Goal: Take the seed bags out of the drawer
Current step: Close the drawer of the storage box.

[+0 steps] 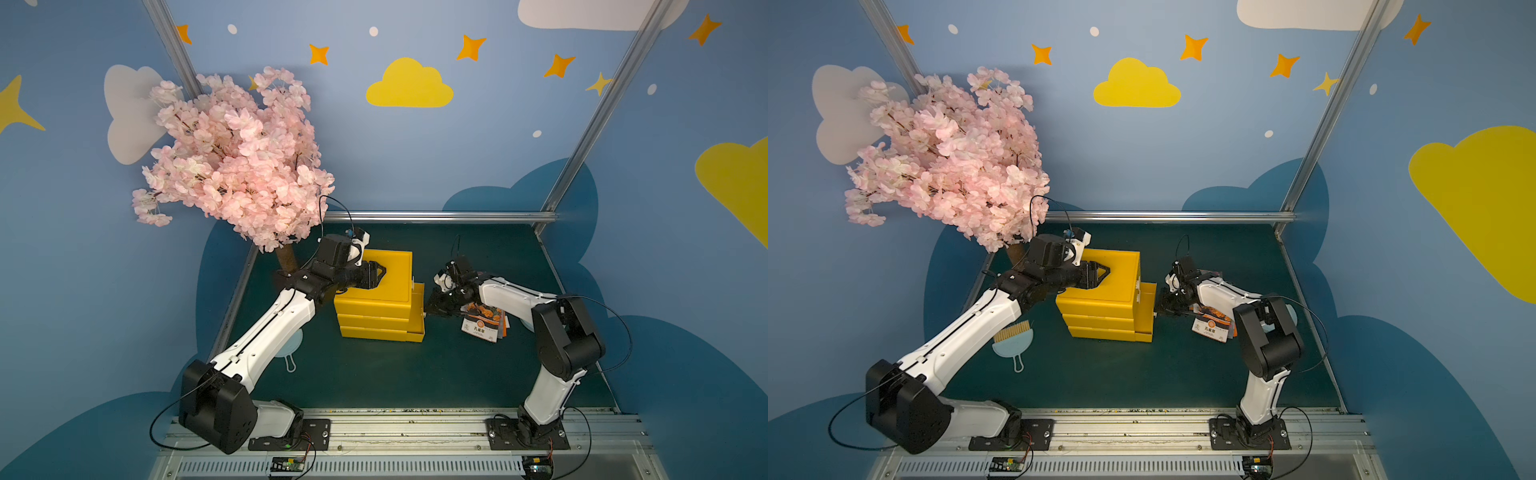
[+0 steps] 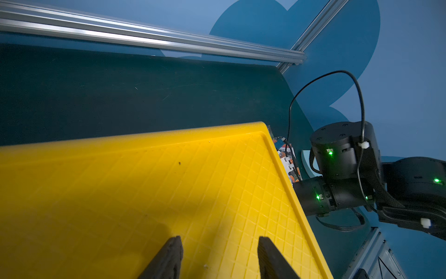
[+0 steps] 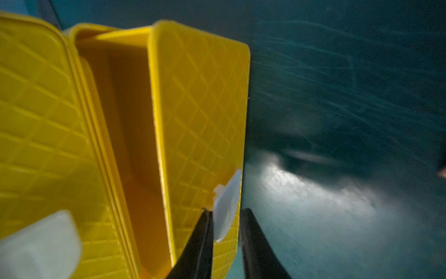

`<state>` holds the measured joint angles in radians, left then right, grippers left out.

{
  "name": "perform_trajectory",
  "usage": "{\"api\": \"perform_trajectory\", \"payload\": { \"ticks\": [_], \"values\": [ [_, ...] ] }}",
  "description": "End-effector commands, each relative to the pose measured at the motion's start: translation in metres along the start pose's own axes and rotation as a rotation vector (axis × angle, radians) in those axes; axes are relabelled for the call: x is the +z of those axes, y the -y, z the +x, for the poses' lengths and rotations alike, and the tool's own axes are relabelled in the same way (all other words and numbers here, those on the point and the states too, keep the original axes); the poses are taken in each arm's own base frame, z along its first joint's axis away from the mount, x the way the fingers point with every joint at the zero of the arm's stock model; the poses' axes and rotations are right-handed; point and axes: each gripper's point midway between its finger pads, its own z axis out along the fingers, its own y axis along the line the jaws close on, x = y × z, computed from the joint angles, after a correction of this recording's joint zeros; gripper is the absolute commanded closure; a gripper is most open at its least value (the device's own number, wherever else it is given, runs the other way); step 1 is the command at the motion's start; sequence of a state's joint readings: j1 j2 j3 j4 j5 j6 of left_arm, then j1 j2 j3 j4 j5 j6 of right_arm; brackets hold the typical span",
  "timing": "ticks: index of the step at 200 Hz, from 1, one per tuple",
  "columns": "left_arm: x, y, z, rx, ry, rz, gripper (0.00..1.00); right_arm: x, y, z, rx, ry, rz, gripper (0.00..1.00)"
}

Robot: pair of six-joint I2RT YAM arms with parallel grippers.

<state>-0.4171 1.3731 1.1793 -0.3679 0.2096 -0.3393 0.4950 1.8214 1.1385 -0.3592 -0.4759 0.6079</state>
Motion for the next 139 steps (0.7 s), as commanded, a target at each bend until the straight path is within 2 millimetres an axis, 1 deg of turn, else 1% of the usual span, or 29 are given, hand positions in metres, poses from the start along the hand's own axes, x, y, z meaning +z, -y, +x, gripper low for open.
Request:
{"api": "perform_trajectory", "payload": {
  "ticks": [1,50,86,100,116,129,139],
  "values": [
    [0.007,-0.051,0.121,-0.157,-0.424,-0.188,0.44,0.014,-0.029,-0.004,0.008,-0.015,-0.114,0.75],
    [0.007,-0.053,0.123,-0.16,-0.426,-0.195,0.44,0.027,-0.047,-0.003,0.049,-0.045,-0.248,0.75],
    [0.006,-0.053,0.122,-0.161,-0.423,-0.2,0.44,0.028,-0.047,-0.001,0.053,-0.05,-0.27,0.75],
    [0.003,-0.052,0.12,-0.158,-0.42,-0.203,0.44,0.025,-0.042,0.0,0.051,-0.044,-0.253,0.75],
    [-0.004,-0.05,0.115,-0.148,-0.408,-0.211,0.45,0.019,-0.029,0.001,0.053,-0.034,-0.202,0.75],
    [-0.015,-0.049,0.112,-0.14,-0.39,-0.228,0.45,0.009,-0.016,0.001,0.042,-0.015,-0.149,0.73],
    [-0.028,-0.049,0.109,-0.135,-0.363,-0.246,0.46,-0.001,-0.006,0.001,0.037,0.004,-0.11,0.69]
  ]
}}
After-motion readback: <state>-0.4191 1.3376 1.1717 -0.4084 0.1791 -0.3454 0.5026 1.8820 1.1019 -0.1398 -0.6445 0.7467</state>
